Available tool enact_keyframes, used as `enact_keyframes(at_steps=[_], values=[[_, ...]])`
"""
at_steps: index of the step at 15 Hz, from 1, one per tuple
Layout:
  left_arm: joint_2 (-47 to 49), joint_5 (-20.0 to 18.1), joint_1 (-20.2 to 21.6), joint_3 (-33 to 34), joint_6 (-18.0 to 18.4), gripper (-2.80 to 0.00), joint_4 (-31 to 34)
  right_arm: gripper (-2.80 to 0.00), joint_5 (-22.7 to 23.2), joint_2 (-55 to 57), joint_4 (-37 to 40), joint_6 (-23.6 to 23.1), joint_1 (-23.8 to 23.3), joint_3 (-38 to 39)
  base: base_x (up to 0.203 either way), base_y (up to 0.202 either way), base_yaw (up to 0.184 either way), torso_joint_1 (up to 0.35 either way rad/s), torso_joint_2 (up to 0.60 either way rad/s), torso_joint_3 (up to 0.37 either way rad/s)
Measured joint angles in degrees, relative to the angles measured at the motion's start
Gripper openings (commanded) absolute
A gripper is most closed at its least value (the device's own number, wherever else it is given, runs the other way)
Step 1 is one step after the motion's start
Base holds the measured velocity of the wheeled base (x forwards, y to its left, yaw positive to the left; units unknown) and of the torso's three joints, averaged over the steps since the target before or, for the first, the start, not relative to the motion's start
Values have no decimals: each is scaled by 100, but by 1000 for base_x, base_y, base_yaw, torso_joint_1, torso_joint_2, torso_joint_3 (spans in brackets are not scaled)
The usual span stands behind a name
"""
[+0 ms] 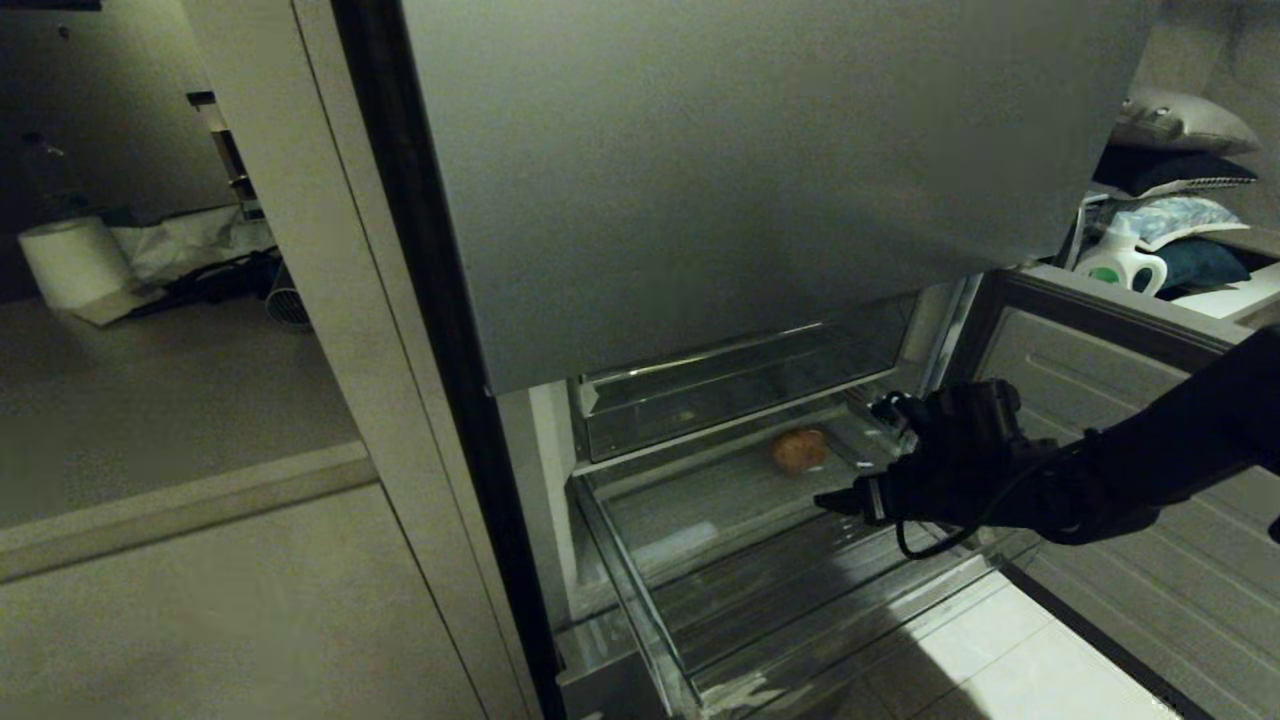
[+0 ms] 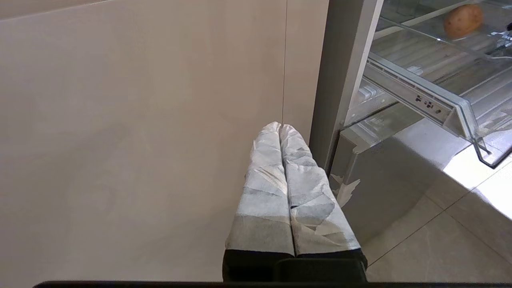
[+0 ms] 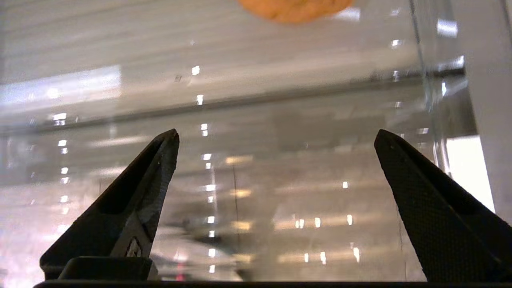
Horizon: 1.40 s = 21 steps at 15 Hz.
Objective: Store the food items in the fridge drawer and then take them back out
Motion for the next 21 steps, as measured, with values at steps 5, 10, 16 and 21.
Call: enact_keyframes(at_steps=[5, 10, 16, 21], values=[[0, 0, 0, 0, 0, -280, 0, 0, -5, -360, -32, -3, 0, 604, 0, 0, 0, 0, 0, 0], [0, 0, 0, 0, 0, -280, 0, 0, -63, -192, -427, 25, -13, 361, 0, 0, 0, 0, 0, 0], [0, 0, 0, 0, 1, -280, 0, 0, -150, 598, -1062, 39, -151, -361, 0, 0, 0, 0, 0, 0], [0, 1, 0, 0, 1, -280, 0, 0, 441, 869, -1179, 19, -290, -595, 0, 0, 0, 0, 0, 0]])
